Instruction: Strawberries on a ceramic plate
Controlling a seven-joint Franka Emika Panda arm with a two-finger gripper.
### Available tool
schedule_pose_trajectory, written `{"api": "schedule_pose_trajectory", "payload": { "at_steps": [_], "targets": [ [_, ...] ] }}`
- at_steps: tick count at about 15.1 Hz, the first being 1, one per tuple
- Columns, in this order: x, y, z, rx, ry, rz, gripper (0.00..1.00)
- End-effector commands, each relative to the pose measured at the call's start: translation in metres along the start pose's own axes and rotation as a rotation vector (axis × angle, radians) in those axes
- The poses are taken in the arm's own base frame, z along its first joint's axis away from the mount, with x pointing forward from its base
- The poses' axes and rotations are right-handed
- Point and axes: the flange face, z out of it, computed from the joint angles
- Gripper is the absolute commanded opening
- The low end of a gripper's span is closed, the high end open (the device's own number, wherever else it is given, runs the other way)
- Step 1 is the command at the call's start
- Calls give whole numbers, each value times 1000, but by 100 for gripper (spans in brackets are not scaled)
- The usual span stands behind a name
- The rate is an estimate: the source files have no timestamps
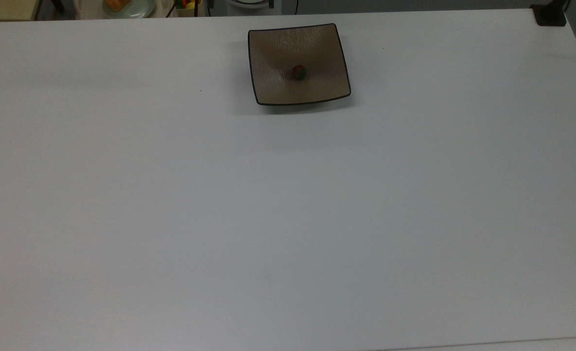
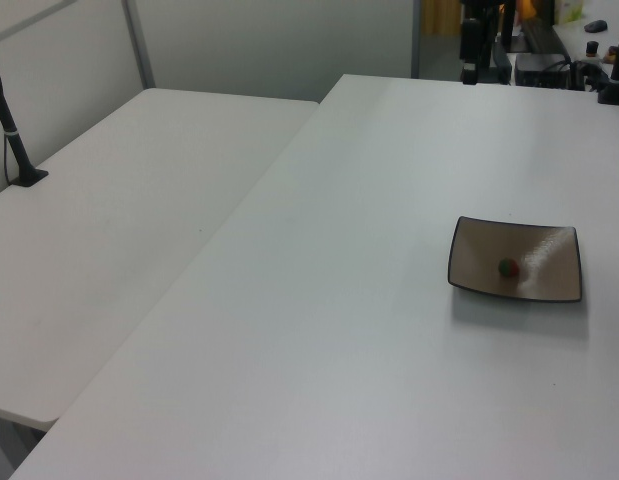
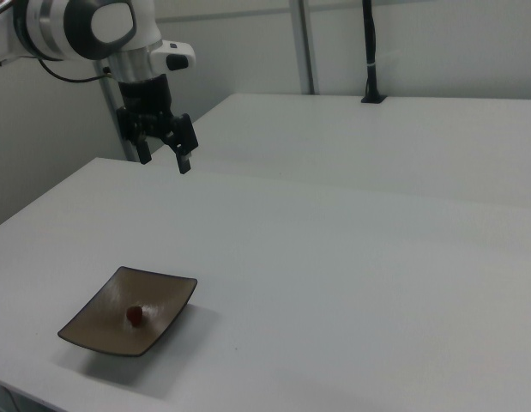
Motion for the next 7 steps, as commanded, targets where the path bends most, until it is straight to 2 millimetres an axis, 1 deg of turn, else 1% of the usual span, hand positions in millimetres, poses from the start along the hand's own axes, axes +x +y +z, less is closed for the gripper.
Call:
{"api": "schedule_pose_trajectory", "payload": {
  "at_steps": [1,7],
  "targets": [
    [-2,-3,-3,5,22,-34,100],
    [-1,-5,-3,11,35,-24,100]
  ]
}}
